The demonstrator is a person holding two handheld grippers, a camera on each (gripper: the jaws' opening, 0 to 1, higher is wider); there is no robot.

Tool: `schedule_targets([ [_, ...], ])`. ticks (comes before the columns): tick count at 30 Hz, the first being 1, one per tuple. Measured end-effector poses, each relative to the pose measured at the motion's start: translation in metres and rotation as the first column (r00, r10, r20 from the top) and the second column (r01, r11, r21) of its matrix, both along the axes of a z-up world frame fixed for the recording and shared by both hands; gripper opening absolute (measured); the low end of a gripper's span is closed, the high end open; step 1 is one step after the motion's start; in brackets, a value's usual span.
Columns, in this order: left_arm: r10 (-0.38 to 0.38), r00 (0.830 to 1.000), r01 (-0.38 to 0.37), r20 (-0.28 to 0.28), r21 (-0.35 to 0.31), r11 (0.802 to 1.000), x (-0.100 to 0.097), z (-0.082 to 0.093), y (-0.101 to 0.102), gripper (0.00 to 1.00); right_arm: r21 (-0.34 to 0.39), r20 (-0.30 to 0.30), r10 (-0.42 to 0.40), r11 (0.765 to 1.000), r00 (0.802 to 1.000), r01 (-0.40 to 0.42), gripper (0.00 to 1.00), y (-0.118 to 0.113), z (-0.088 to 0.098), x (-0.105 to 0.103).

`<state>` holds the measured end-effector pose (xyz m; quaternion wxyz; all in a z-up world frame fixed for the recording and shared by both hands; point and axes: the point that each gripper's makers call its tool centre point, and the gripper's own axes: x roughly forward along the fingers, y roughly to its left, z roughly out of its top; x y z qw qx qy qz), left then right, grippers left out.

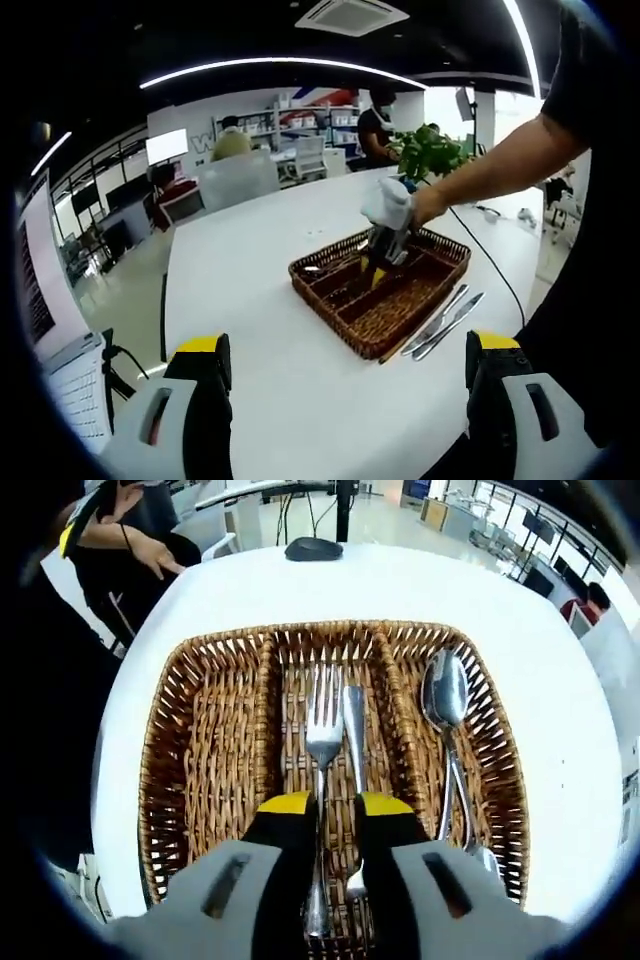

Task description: Arrange the knives, forks, and spoons in their matching storage slots by inserting each utensil handle-first until every utensil is classified and aligned in the correct compartment

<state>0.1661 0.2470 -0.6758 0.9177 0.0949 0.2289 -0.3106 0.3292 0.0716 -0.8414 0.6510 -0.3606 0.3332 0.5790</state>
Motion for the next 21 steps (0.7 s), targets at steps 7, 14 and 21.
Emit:
schedule_targets([
  [7, 0.013, 1.0, -0.013, 0.02, -0.011, 1.0, 0.001, 0.005, -0.009, 0.99, 0.133, -0.005, -0.071, 0.988, 0.997, 0.071, 0.49, -0.011, 0.048, -0.011],
  [14, -0.001, 0.999, 0.002, 0.052, -0.008, 1.0, 0.006, 0.011, -0.019, 0.99, 0.204, 0.031, -0.146, 0.969, 0.989, 0.137, 0.68, -0.042, 0.077, -0.035],
  [21, -0.016, 0.997, 0.017, 0.075, -0.017, 1.0, 0.002, 0.015, -0.038, 0.99, 0.411, 0.078, -0.313, 0.875, 0.947, 0.256, 0.96, -0.074, 0.121, -0.06],
])
